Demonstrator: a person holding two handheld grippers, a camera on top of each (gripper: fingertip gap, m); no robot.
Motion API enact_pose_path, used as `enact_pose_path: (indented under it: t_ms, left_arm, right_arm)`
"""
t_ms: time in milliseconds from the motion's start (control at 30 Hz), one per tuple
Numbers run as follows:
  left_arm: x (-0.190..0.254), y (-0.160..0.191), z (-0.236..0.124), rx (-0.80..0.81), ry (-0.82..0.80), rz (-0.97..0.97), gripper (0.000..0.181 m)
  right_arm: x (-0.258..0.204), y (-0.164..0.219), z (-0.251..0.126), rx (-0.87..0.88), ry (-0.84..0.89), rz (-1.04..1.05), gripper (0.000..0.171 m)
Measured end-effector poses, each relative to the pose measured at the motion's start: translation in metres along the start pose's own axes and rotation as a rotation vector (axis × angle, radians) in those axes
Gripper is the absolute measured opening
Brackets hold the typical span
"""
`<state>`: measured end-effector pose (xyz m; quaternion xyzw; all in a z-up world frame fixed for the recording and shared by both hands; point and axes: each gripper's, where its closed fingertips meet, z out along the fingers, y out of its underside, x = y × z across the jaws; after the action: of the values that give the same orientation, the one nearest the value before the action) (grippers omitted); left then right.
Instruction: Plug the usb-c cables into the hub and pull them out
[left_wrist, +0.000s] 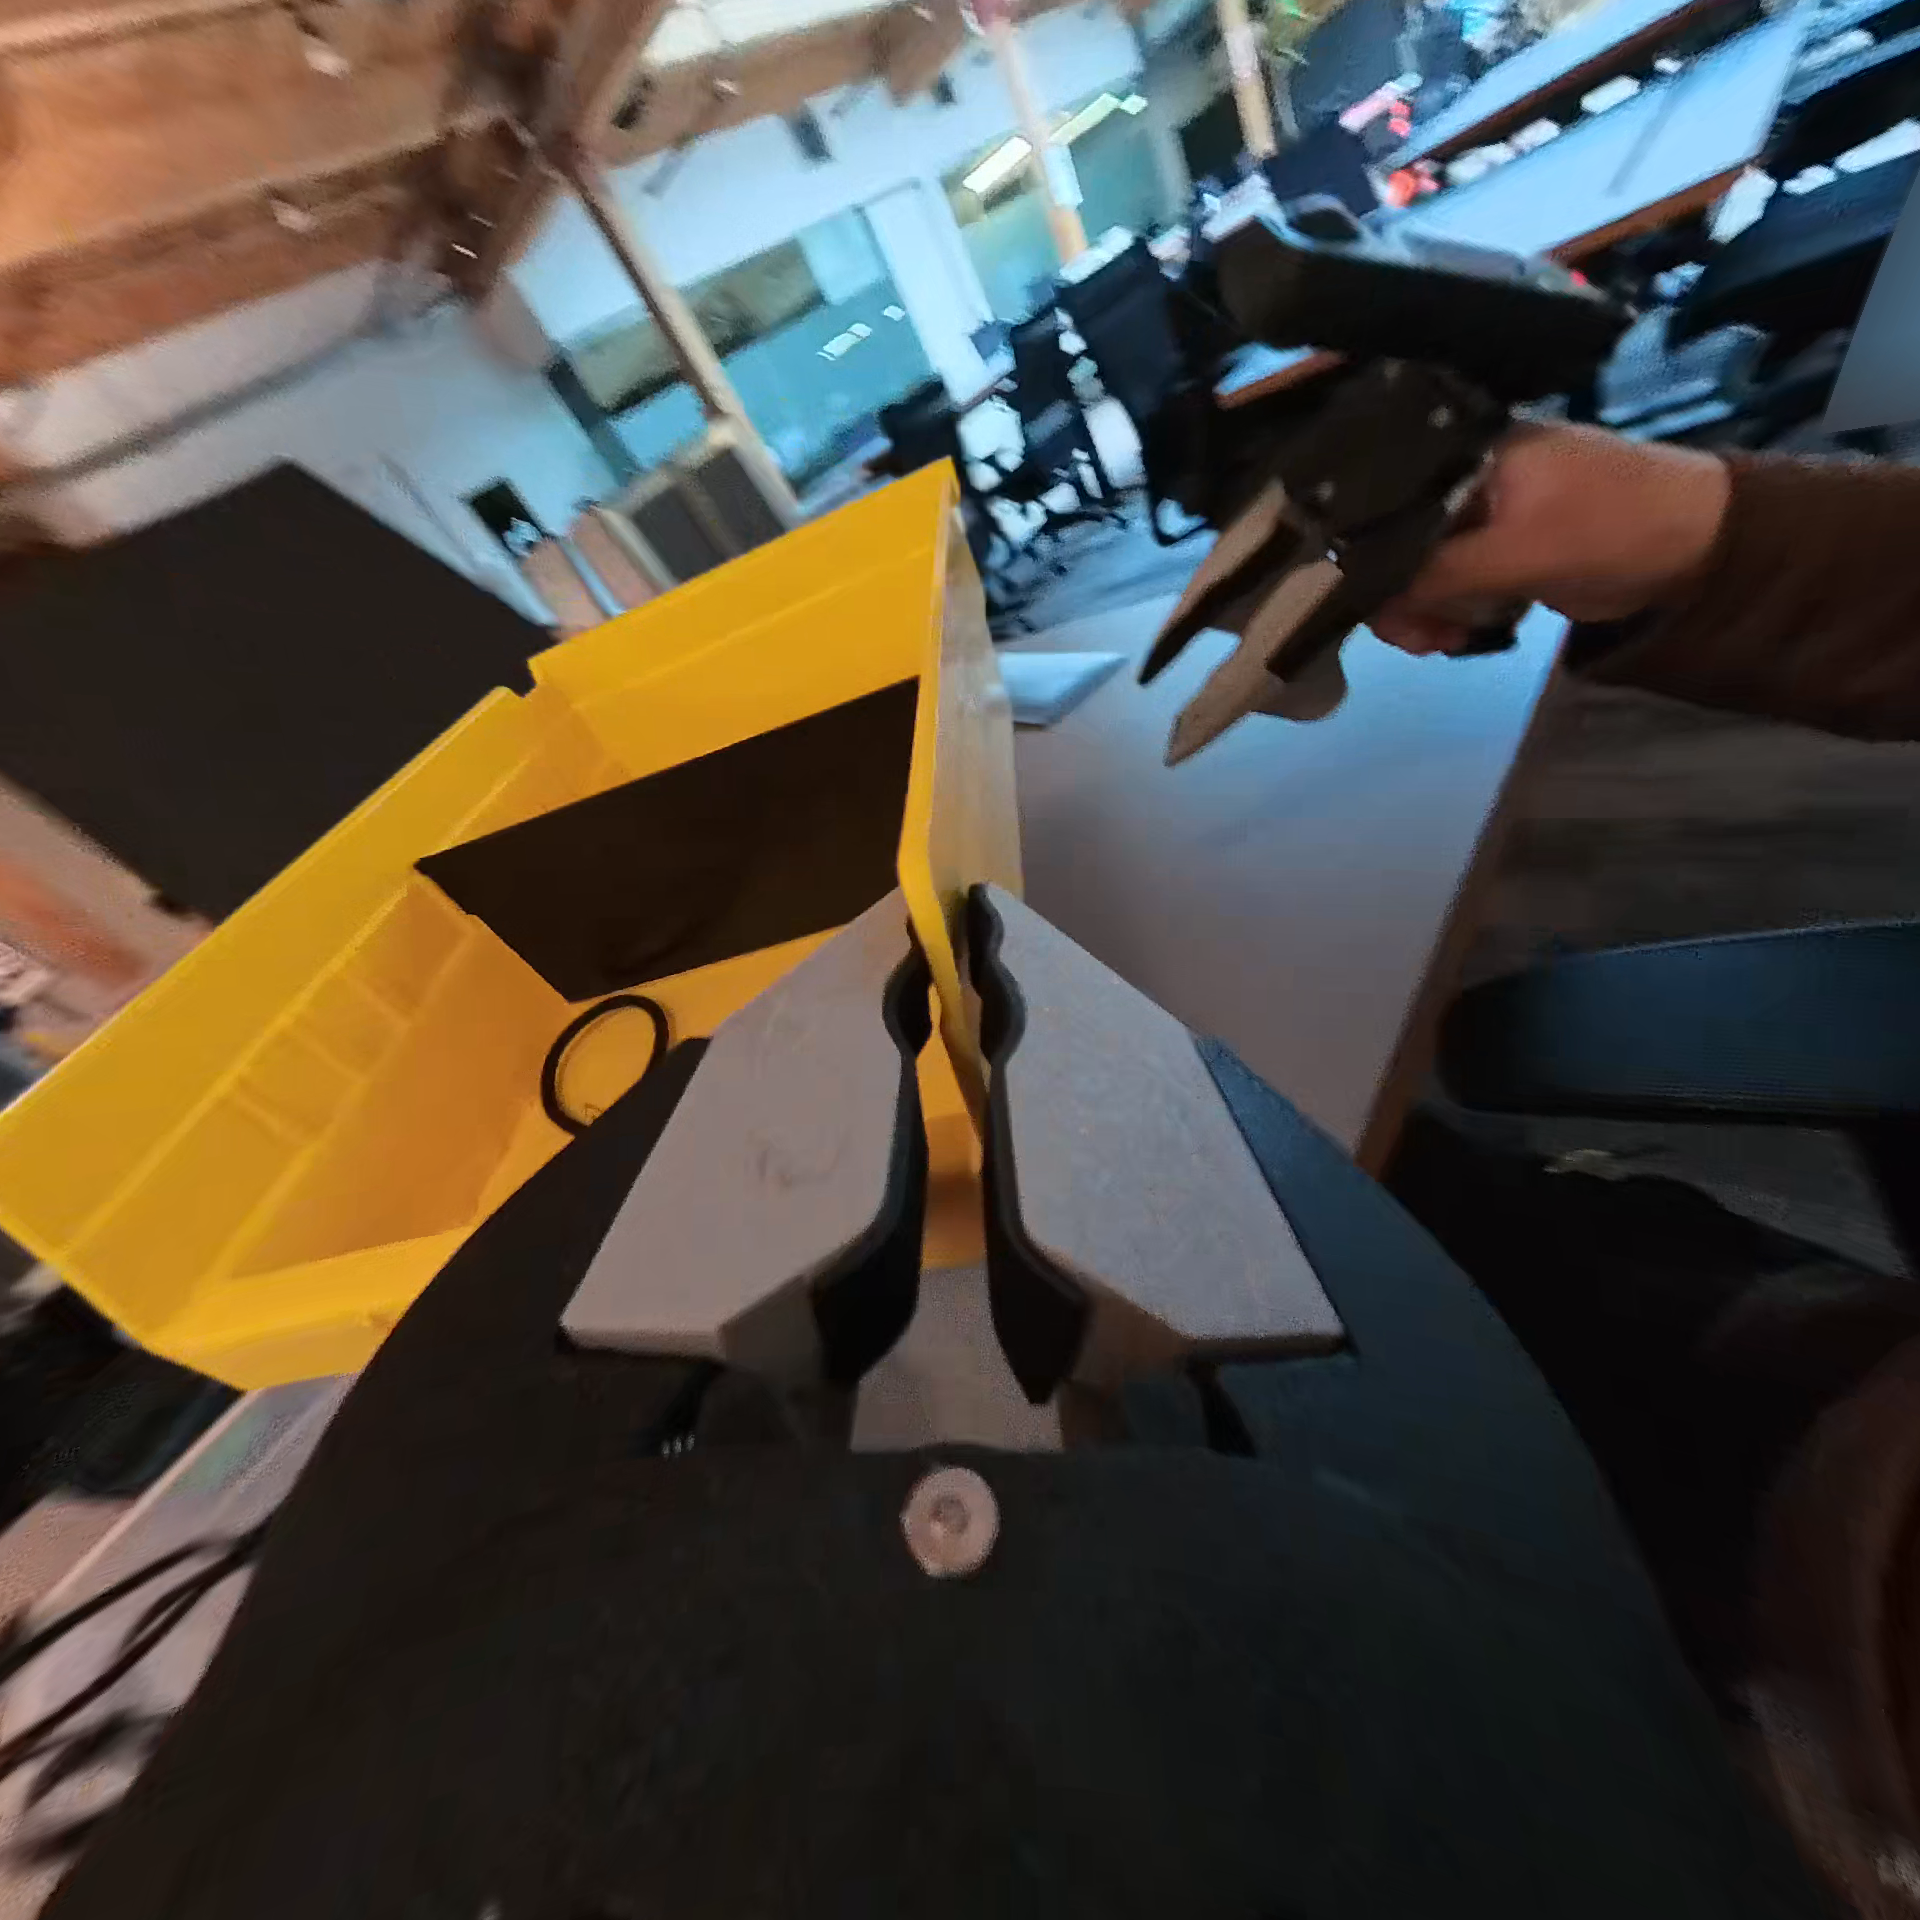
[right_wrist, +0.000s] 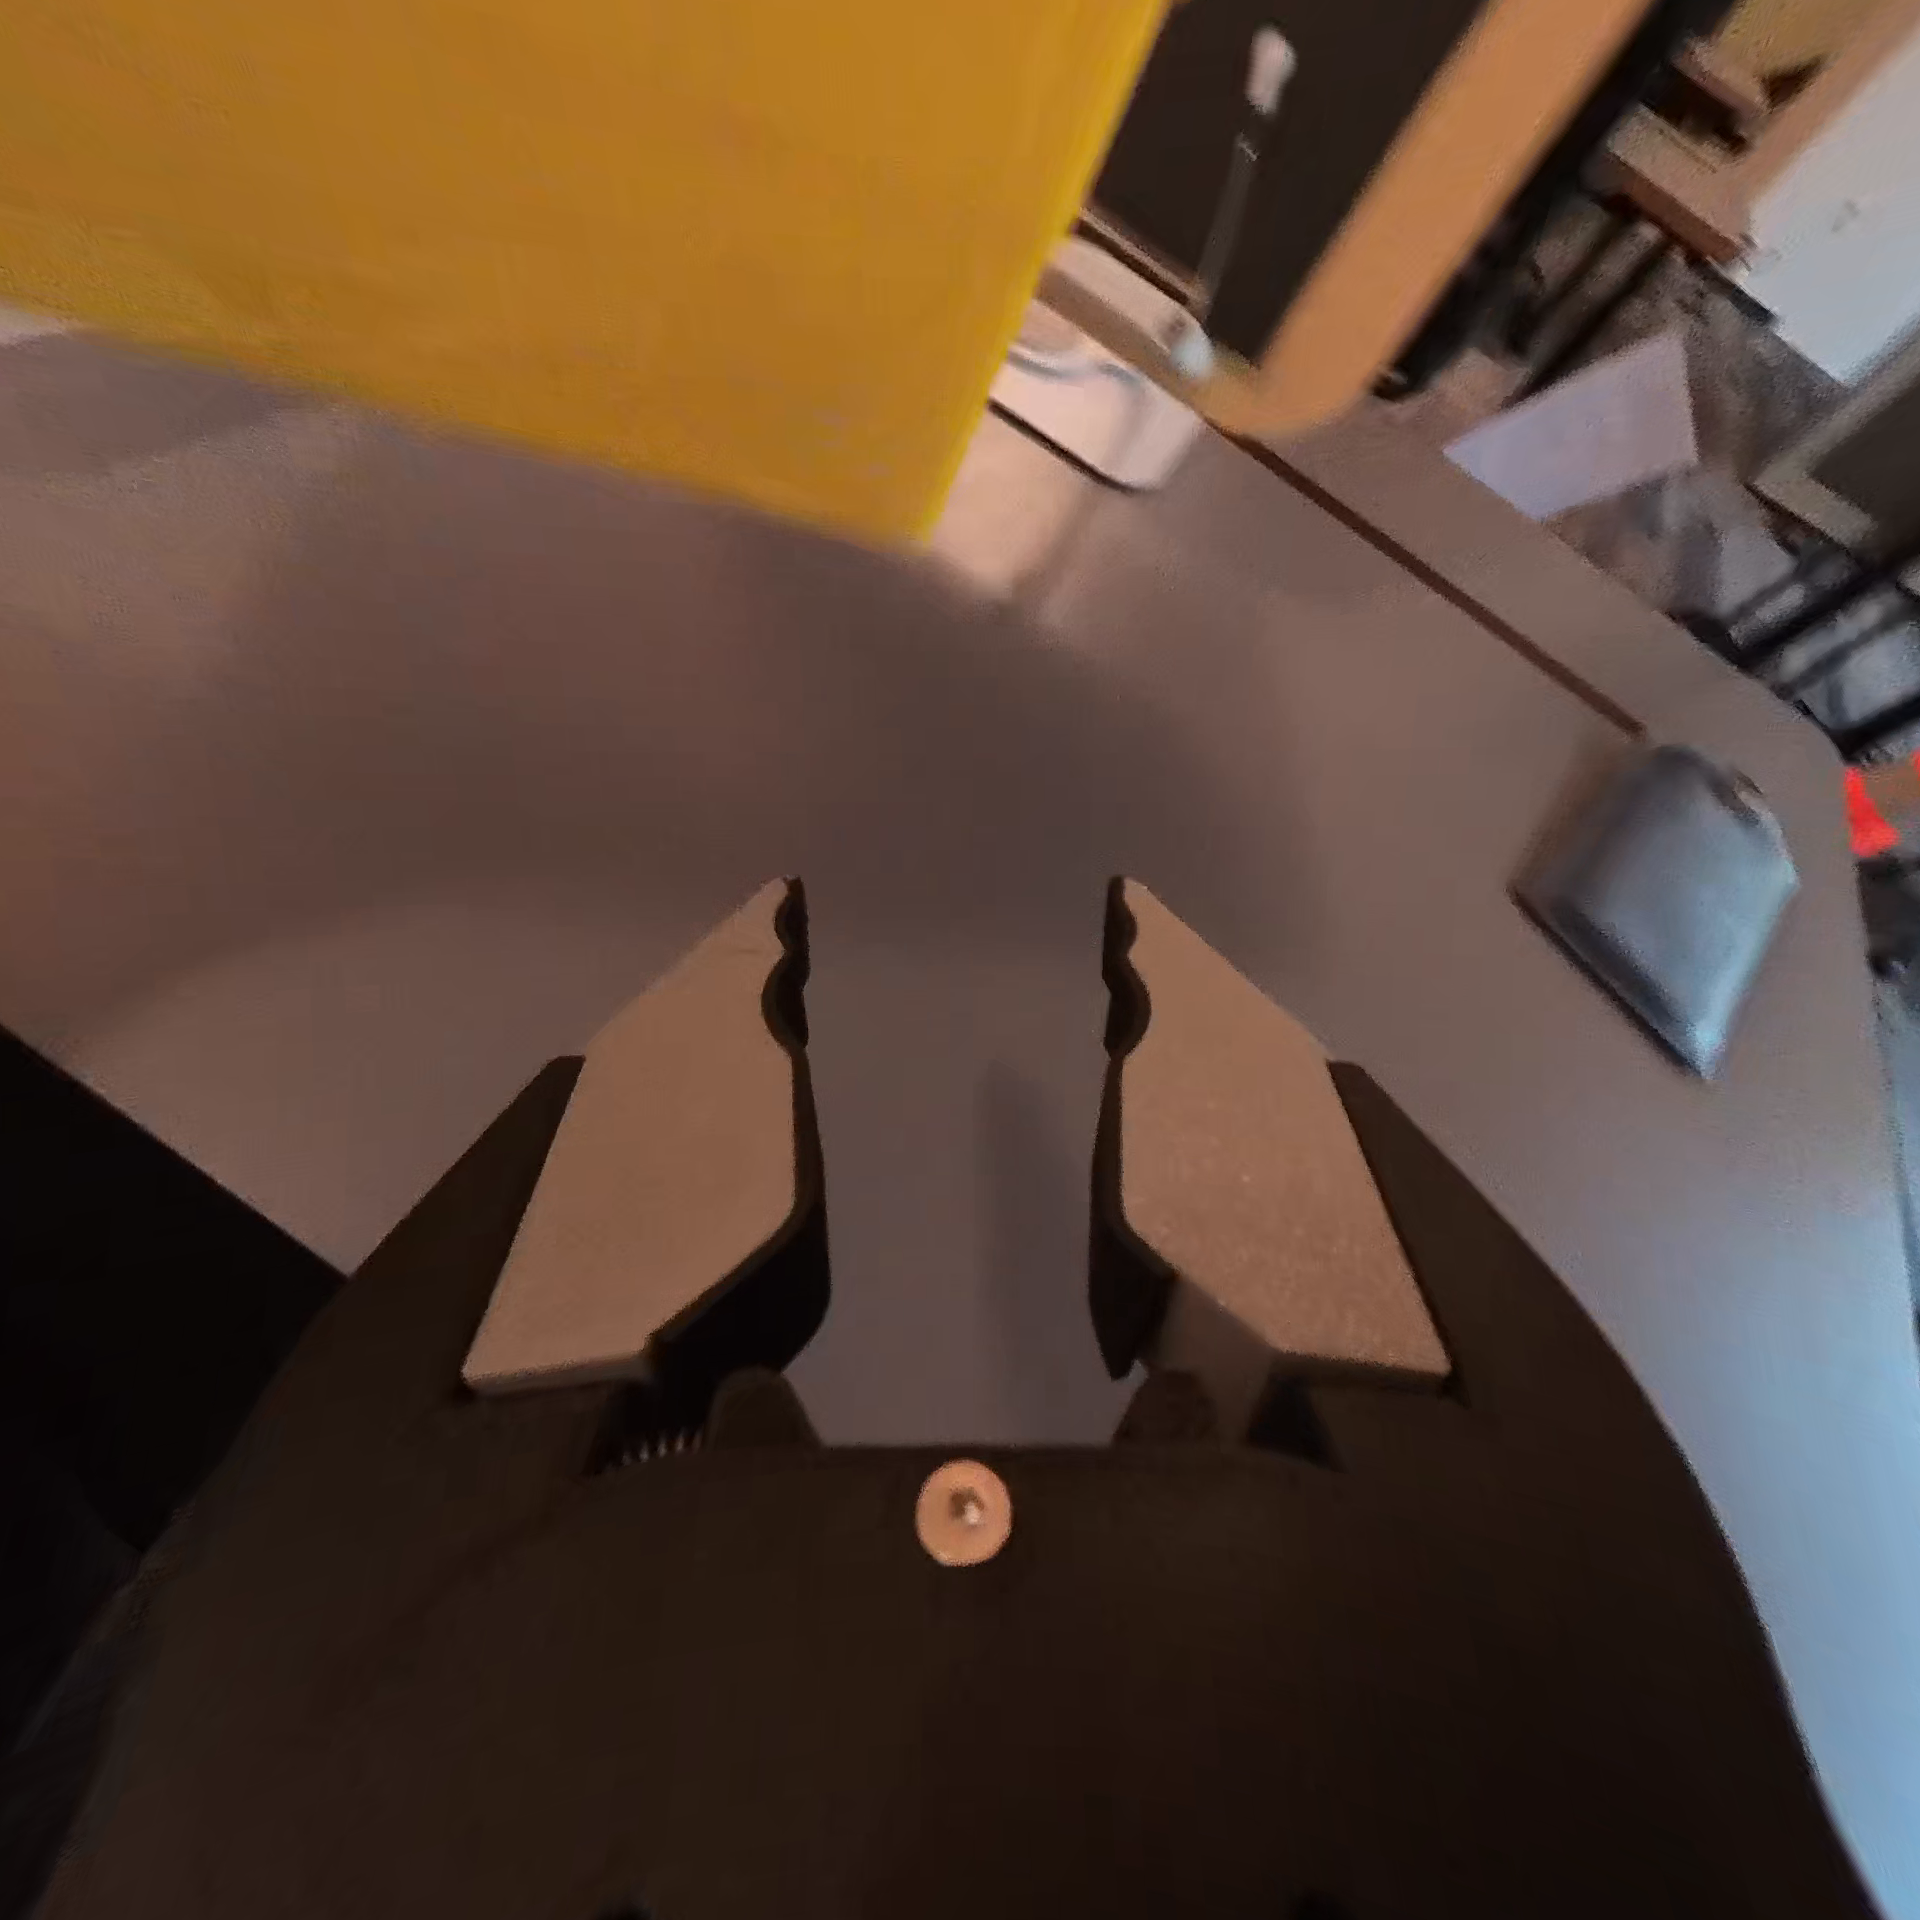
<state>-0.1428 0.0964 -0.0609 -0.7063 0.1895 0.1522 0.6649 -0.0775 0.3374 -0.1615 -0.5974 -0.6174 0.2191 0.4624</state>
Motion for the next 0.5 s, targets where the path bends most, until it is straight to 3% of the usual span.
enact_pose_path:
  t_ms: [233, 267, 400, 500]
  left_arm:
    - [0.116, 0.023, 0.135, -0.141, 0.265, 0.044, 0.003]
    - [0.124, 0.025, 0.152, -0.153, 0.272, 0.04, 0.004]
    - [0.134, 0.026, 0.208, -0.146, 0.245, -0.028, 0.004]
    - [0.148, 0.044, 0.241, -0.251, 0.232, -0.103, 0.003]
  right_arm:
    - [0.043, 0.057, -0.055, -0.005, 0.111, 0.135, 0.053]
    - [0.043, 0.06, -0.06, -0.005, 0.116, 0.129, 0.06]
    - [0.048, 0.066, -0.077, -0.026, 0.207, 0.079, 0.062]
    - [0.027, 0.059, -0.079, -0.001, 0.133, 0.108, 0.066]
